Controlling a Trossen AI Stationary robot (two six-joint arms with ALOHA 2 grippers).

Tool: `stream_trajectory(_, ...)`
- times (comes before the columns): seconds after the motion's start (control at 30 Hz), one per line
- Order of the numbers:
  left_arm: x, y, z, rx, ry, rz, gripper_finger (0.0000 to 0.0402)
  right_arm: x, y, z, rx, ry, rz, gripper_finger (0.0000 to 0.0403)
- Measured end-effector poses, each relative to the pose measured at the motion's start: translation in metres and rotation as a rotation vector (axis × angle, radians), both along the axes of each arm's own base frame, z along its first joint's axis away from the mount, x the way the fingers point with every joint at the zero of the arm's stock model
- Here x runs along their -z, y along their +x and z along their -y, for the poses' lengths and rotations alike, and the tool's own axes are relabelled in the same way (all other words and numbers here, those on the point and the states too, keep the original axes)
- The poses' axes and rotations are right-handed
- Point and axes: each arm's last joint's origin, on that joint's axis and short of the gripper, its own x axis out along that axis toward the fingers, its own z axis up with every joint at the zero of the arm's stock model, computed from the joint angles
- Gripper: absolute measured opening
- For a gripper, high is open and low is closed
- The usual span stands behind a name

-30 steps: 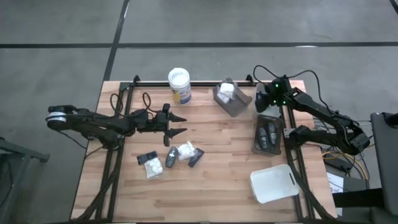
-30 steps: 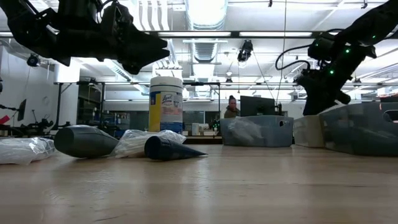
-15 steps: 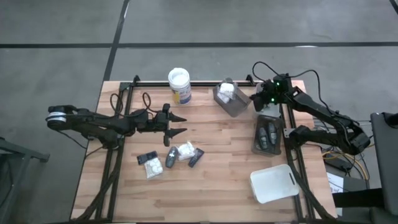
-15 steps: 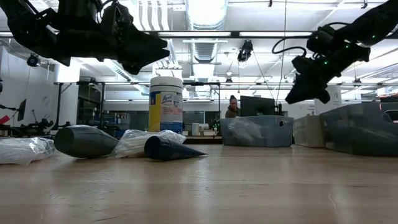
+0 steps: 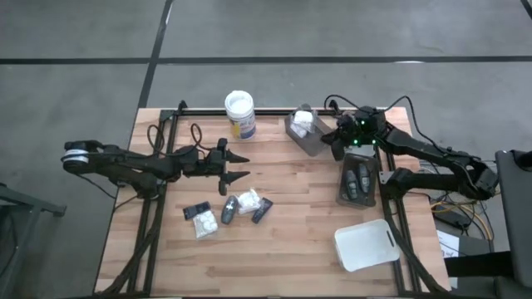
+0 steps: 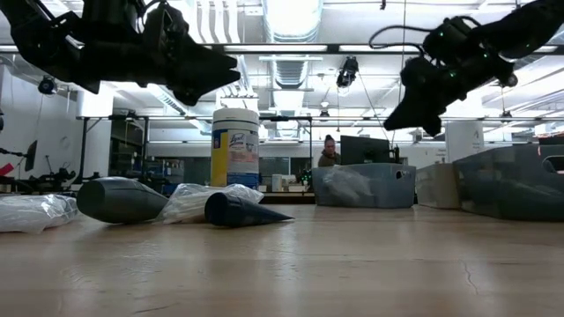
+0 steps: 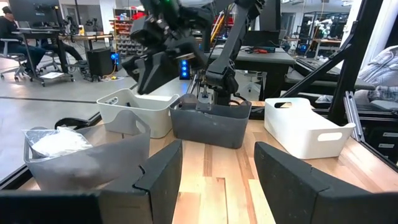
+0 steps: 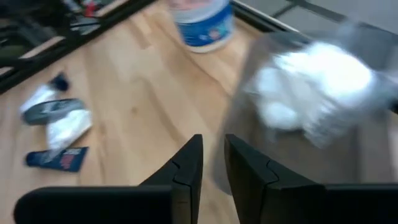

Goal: Pick & Place Travel size toiletries
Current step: Put the right white cotton pack into the top black bin

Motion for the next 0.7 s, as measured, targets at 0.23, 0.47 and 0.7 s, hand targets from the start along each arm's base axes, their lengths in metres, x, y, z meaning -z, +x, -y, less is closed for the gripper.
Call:
stream_trajectory(0.23,0.002,0.0,0.0,0.0,-0.002,-0.02,0.0206,-0.005,0.02,-0.025,-0.156,-0.048,0.06,0.0079)
stream_trajectory(0.47,0.004,0.0,0.0,0.0,-0.023,-0.037,0.0206,-0.01,0.033,-0.047,-0.279,-0.081,0.113,0.0087)
stream_trajectory(0.7,0.006,0.0,0.002,0.009,-0.05,-0.057,0.0206,-0.01,0.041,-0.068,-0.387,-0.084,0.135,0.0067)
